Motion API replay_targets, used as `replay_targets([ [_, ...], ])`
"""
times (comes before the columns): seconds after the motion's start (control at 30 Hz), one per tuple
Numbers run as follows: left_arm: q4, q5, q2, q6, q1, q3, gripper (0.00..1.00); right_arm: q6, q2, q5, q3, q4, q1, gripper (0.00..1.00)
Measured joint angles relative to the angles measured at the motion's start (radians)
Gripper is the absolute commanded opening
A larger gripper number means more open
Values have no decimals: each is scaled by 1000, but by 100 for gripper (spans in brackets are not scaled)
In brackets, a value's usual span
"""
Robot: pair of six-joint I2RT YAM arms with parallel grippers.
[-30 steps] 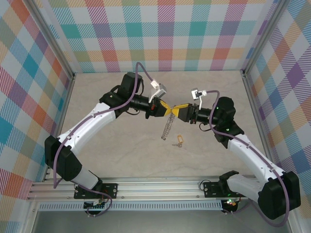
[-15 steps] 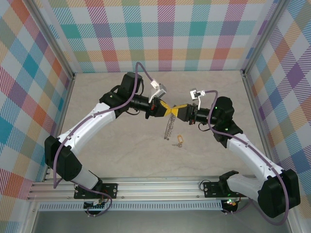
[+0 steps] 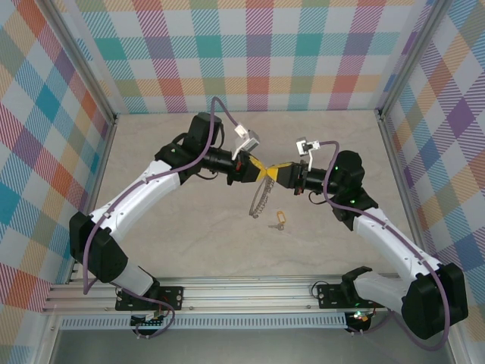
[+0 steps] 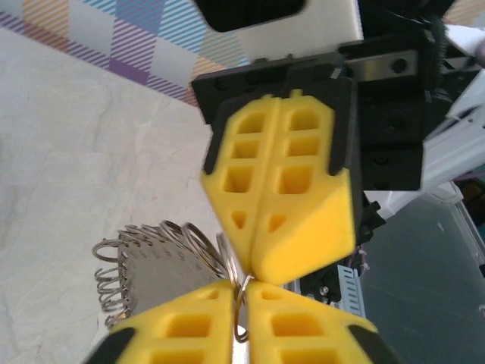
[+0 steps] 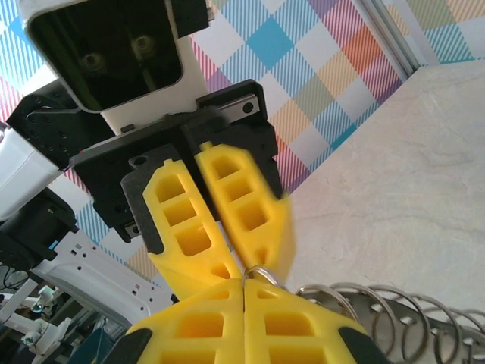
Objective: Put the keys on the keyring
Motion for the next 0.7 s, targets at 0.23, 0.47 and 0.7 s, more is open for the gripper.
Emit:
replay_targets([
  [0.23,-31,-42,-40,17,47,0,40,-40,-6,6,0,-60,7,0],
  [0.47,-37,-10,-132,23,105,0,37,-64,-6,-6,2,-90,7,0],
  [0.7,-43,61,-100,23,100,0,32,-71,-6,-26,45,-102,7,0],
])
